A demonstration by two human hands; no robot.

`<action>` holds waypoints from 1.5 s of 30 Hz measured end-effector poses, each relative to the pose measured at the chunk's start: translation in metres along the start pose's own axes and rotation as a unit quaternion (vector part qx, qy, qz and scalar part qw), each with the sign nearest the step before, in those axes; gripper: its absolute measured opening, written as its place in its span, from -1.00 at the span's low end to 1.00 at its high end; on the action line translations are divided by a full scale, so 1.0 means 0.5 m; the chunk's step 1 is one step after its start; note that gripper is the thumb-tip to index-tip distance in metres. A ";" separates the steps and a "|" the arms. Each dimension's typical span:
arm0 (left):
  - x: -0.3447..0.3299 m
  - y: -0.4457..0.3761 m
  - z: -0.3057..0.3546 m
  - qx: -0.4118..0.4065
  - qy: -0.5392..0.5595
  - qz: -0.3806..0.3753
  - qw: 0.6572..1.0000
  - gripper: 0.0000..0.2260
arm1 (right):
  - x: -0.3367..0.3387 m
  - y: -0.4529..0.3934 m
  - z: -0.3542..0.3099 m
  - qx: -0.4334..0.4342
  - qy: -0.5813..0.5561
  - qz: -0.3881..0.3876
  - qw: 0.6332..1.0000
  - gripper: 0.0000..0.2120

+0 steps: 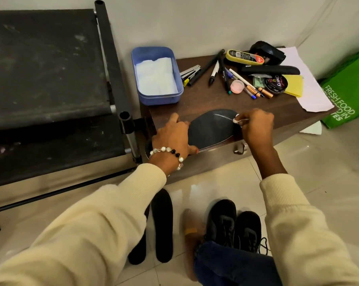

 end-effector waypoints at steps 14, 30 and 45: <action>-0.004 -0.004 -0.003 0.004 0.006 0.003 1.000 -0.34 | -0.008 0.010 -0.049 0.037 0.036 -0.014 0.999 -0.68; -0.006 -0.004 -0.003 0.008 0.018 -0.006 1.000 -0.36 | 0.004 0.001 -0.068 0.034 0.037 0.048 0.998 -0.68; -0.006 -0.003 -0.002 0.011 0.017 -0.008 1.000 -0.35 | -0.013 0.003 -0.109 0.060 0.047 0.054 0.996 -0.75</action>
Point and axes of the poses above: each hand's wrist, its own y-axis away from the middle knuckle, its own x-axis out of the back of the hand, z = x × y, the point moved 10 cm from there along -y, towards the middle knuckle, and after that the axes turned 11 degrees about z, right-handed, at the moved point
